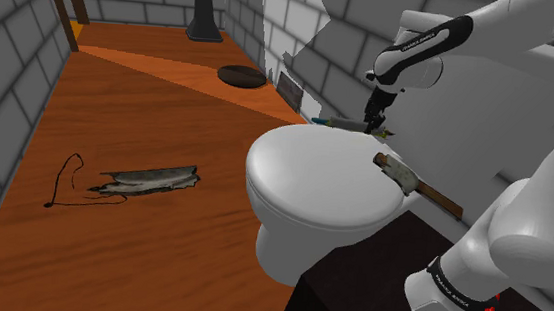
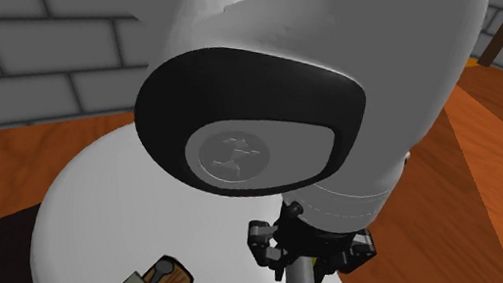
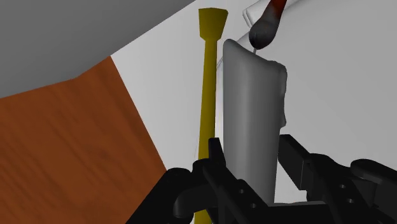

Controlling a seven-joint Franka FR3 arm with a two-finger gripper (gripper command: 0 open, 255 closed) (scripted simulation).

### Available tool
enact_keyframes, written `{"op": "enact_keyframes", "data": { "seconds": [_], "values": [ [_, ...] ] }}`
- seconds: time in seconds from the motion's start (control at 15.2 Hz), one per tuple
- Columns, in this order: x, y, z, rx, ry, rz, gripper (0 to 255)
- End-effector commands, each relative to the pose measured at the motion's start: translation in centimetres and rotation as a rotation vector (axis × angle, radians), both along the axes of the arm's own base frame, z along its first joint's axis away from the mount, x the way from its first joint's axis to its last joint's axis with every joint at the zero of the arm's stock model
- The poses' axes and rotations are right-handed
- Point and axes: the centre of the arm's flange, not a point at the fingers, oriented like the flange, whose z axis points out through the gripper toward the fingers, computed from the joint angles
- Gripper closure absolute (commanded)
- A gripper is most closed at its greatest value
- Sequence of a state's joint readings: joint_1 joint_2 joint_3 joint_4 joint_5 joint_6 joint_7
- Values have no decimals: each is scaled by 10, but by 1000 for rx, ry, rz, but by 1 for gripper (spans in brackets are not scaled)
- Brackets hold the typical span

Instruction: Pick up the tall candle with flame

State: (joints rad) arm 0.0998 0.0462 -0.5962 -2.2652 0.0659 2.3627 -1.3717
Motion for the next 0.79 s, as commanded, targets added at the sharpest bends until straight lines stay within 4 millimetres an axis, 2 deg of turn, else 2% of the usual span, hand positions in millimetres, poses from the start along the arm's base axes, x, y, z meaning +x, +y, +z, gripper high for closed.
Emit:
{"op": "enact_keyframes", "data": {
  "seconds": [0.0, 0.59, 0.73],
  "values": [
    [1, 0, 11, 0, 0, 0, 255],
    [1, 0, 58, 0, 0, 0, 255],
    [1, 0, 59, 0, 0, 0, 255]
  ]
}}
